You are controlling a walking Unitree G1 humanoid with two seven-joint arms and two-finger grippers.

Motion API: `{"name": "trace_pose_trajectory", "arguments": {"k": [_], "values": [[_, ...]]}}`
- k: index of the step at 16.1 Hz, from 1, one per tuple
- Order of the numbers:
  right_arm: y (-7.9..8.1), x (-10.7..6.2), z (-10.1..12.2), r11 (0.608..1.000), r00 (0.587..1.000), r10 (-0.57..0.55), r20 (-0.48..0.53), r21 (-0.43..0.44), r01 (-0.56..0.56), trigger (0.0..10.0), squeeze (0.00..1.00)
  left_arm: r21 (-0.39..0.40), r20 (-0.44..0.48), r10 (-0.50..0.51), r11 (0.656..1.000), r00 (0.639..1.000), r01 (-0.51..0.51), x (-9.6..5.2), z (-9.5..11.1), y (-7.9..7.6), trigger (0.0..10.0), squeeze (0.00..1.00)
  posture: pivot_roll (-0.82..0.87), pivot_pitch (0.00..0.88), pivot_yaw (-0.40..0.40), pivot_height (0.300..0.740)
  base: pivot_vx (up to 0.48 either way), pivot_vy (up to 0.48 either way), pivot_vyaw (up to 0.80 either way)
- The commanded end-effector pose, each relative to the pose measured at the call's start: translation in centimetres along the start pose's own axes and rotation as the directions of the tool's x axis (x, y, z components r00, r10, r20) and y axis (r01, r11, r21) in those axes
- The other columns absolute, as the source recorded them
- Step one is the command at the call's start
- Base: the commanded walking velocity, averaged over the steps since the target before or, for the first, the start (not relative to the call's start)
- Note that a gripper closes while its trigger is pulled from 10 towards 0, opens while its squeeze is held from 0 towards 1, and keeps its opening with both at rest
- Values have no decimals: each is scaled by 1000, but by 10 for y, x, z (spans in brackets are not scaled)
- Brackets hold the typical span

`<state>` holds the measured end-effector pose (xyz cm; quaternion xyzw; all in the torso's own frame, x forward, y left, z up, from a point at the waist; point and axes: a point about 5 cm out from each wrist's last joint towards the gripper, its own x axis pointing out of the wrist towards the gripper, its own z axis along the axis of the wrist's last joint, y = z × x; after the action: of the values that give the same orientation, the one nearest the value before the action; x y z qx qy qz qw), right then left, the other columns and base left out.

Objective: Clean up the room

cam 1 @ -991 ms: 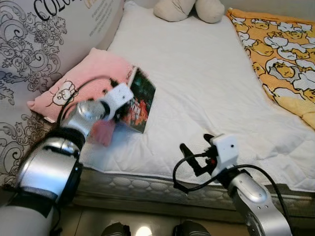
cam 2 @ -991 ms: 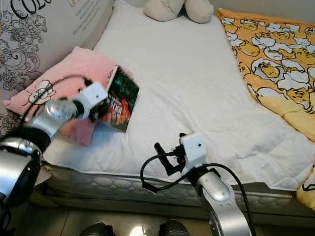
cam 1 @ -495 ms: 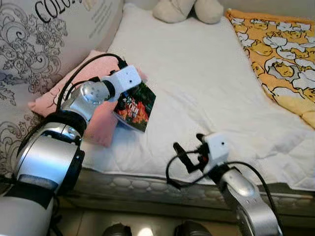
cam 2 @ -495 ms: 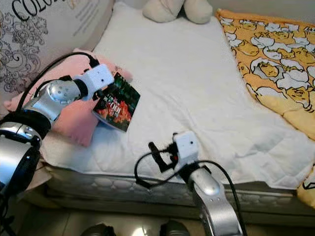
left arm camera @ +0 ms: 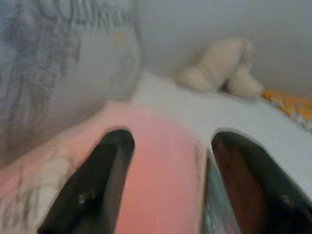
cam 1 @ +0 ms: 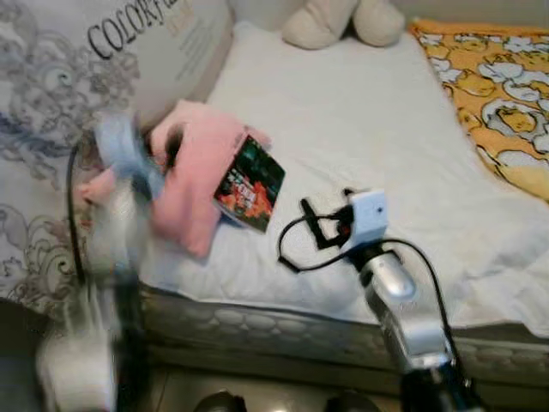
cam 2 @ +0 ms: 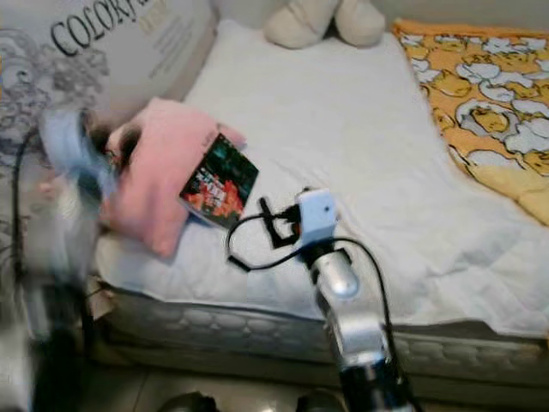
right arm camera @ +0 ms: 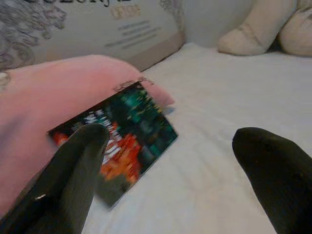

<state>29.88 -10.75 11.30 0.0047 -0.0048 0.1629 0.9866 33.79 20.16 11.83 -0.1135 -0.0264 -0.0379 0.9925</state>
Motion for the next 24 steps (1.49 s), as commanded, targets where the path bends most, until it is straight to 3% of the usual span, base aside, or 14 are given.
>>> {"name": "trace_pose_trajectory", "arguments": {"k": [1,2,4,5,7,10,18,20,24], "values": [[-1,5,-1,1000,1000,-5,10,1,5,10000,0,3,-55,-46,999,997,46,-14,-18,-17,10000,0,1,0,32,703,0,0,0],[-2,7,-2,1000,1000,-12,10,5,12,10000,0,-1,-72,-61,998,996,61,-21,-25,-22,10000,0,6,0,26,703,0,0,0],[-9,9,-6,997,997,-75,7,-12,75,10000,0,75,-49,-128,988,991,132,-35,-28,-38,10000,0,13,0,5,703,0,0,0],[-17,7,-12,992,992,-123,-17,-4,123,10000,0,99,-38,-95,990,995,99,-40,-25,-36,10000,0,10,0,-3,703,0,-304,0],[-17,5,-17,994,993,-113,-26,-2,113,10000,0,93,-44,-57,994,997,61,-41,-21,-33,10000,0,4,0,-3,703,0,-469,0],[-22,1,-21,990,990,-139,-15,-12,139,10000,0,159,-35,-97,982,995,102,-33,-12,-37,10000,0,-38,0,18,703,0,-460,0],[-24,-11,-32,987,986,-162,-37,-18,161,10000,0,153,-87,-167,972,982,179,-30,-17,-52,10000,0,-88,0,55,703,0,-438,0],[-29,-13,-35,984,982,-176,-61,-23,175,10000,0,146,-82,-164,974,983,175,-29,-16,-51,10000,0,-89,0,60,703,131,-137,0],[-59,-15,-55,956,949,-265,-169,-171,236,10000,0,164,-82,-159,972,984,170,-28,-6,-44,10000,0,-55,0,92,703,0,0,0]]}}
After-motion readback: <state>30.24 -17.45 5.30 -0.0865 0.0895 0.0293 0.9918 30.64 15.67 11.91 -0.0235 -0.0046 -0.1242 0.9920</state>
